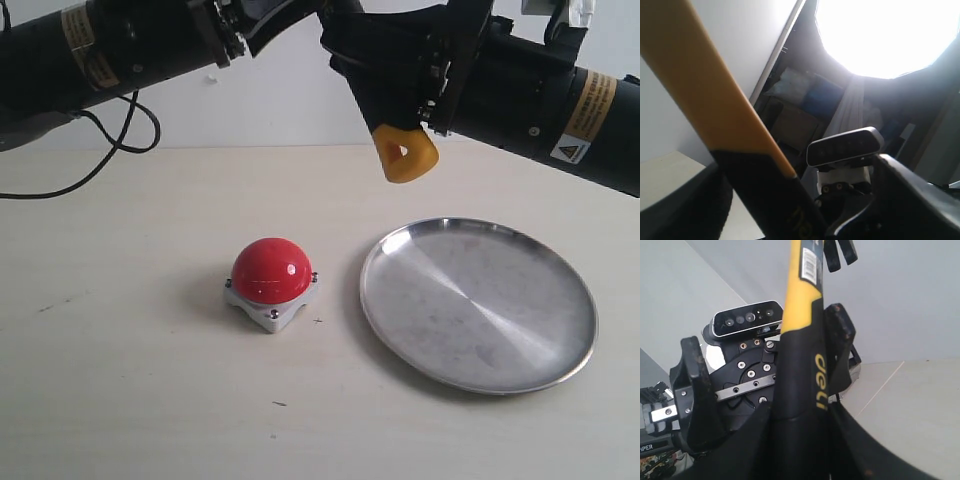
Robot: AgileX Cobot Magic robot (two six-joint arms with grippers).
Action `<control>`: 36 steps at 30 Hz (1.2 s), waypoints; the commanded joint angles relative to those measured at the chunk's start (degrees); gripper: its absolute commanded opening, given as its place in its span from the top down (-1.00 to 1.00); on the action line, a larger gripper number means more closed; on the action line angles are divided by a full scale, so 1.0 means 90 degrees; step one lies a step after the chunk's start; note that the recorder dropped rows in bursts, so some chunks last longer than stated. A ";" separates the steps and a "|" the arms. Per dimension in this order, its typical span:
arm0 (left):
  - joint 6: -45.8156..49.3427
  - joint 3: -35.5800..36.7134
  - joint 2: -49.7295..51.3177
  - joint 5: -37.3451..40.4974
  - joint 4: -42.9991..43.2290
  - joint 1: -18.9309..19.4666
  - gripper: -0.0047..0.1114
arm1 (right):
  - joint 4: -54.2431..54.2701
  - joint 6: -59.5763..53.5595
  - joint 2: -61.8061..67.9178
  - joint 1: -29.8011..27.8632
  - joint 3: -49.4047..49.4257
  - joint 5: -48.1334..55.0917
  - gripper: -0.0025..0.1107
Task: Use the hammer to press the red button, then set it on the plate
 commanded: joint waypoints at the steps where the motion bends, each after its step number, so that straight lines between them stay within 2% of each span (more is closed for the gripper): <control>1: 0.0136 -0.0037 -0.0057 -0.0118 0.0111 -0.0045 -0.36 | 0.0318 -0.0114 -0.0097 0.0003 -0.0057 -0.0423 0.96; 7: 0.0149 -0.0037 -0.0057 -0.0118 0.0073 0.0041 -0.36 | 0.0321 -0.0114 -0.0097 0.0003 -0.0057 -0.0423 0.96; 15: 0.0633 -0.0037 -0.0033 -0.0118 -0.0045 -0.0234 -0.36 | 0.0116 -0.0268 -0.0097 0.0096 -0.0057 -0.0423 0.96; 22: 0.0676 -0.0037 -0.0025 -0.0118 -0.0045 -0.0254 -0.34 | 0.0142 -0.0452 -0.0097 0.0226 -0.0069 -0.0423 0.96; 25: 0.0676 -0.0037 -0.0025 -0.0118 -0.0045 -0.0254 -0.13 | 0.0171 -0.0452 -0.0097 0.0226 -0.0069 -0.0423 0.96; 28: 0.0676 -0.0037 -0.0025 -0.0118 -0.0057 -0.0254 0.30 | 0.0171 -0.0508 -0.0097 0.0226 -0.0069 -0.0423 0.96; 31: 0.0791 -0.0037 -0.0025 -0.0118 -0.0057 -0.0254 0.84 | 0.0160 -0.0621 -0.0097 0.0226 -0.0069 -0.0423 0.96; 32: 0.0828 -0.0037 -0.0025 -0.0118 -0.0044 -0.0254 0.91 | 0.0160 -0.0621 -0.0097 0.0226 -0.0069 -0.0423 0.96; 36: 0.0828 -0.0037 -0.0025 -0.0118 -0.0044 -0.0254 0.92 | 0.0160 -0.0620 -0.0097 0.0226 -0.0069 -0.0423 0.96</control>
